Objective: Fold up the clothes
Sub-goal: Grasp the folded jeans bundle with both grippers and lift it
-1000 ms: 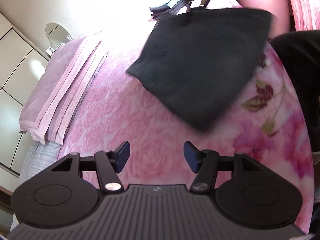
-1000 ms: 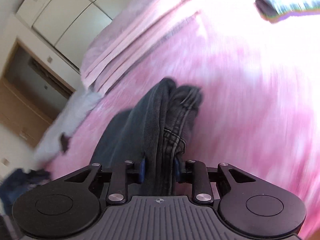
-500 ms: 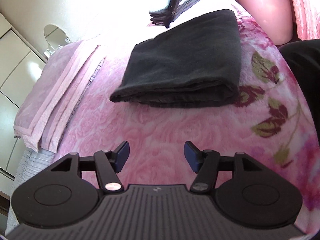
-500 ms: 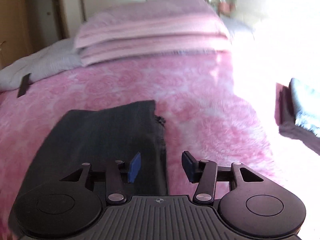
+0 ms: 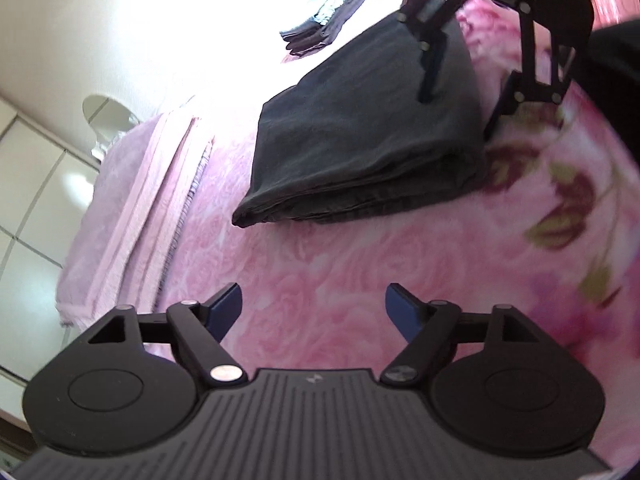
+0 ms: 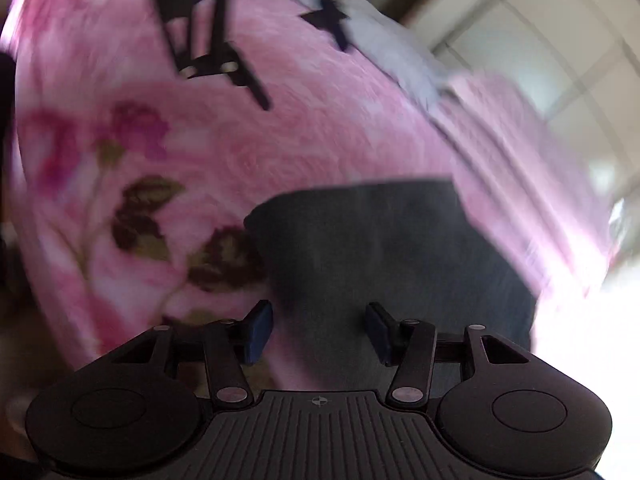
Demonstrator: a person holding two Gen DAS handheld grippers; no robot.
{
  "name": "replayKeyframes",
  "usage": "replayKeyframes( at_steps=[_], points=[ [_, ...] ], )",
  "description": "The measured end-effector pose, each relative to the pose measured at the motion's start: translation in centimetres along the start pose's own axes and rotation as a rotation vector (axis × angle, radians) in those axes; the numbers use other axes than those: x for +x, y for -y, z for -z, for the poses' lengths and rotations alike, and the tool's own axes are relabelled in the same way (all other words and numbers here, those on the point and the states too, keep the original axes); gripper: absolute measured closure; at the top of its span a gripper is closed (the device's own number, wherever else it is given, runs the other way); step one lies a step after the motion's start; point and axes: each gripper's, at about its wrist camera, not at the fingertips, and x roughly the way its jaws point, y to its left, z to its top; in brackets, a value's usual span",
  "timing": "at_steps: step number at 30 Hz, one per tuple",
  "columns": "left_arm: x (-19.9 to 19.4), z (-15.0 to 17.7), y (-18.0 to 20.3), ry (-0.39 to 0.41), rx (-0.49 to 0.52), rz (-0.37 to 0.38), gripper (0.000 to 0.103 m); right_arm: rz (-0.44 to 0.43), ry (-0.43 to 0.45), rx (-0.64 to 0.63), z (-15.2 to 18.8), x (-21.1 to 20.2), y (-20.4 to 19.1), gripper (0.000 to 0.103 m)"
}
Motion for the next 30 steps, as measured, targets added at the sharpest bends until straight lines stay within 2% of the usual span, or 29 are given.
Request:
replayKeyframes(
  at_steps=[2, 4, 7, 11, 13, 22, 25, 27, 29, 30],
  points=[
    [1.4, 0.1, 0.1, 0.007, 0.045, -0.020, 0.021, 0.015, 0.012, -0.022, -0.3, 1.0, -0.1, 0.053],
    [2.8, -0.2, 0.4, 0.019, 0.100, -0.043, 0.018, 0.005, 0.037, 0.012, -0.4, 1.0, 0.6, 0.072],
    [5.1, -0.9, 0.7, 0.044, 0.189, -0.073, 0.015, 0.002, 0.089, 0.106, 0.1, -0.5, 2.5, 0.085],
    [7.7, -2.1, 1.1, 0.086, 0.290, -0.105, 0.015, 0.011, 0.140, 0.279, 1.1, -4.0, 5.3, 0.088],
    [8.7, -2.8, 1.4, 0.113, 0.326, -0.117, 0.015, 0.019, 0.142, 0.306, 1.8, -5.3, 5.8, 0.088],
    [12.0, -4.9, 2.9, 0.199, 0.491, -0.101, 0.015, 0.008, 0.128, 0.327, 4.2, -8.2, 4.5, 0.088],
    [12.8, -5.3, 2.4, 0.203, 0.506, -0.077, 0.016, 0.011, 0.136, 0.335, 5.0, -8.5, 4.4, 0.088],
    [13.1, -5.5, 2.2, 0.203, 0.518, -0.050, 0.022, 0.012, 0.142, 0.341, 5.6, -8.8, 4.2, 0.088],
    [13.2, -5.5, 2.2, 0.189, 0.528, -0.021, 0.045, 0.013, 0.147, 0.350, 5.9, -8.9, 4.1, 0.088],
    [13.1, -5.5, 2.1, 0.180, 0.530, -0.010, 0.050, 0.015, 0.148, 0.353, 6.0, -9.0, 4.1, 0.088]
  ],
)
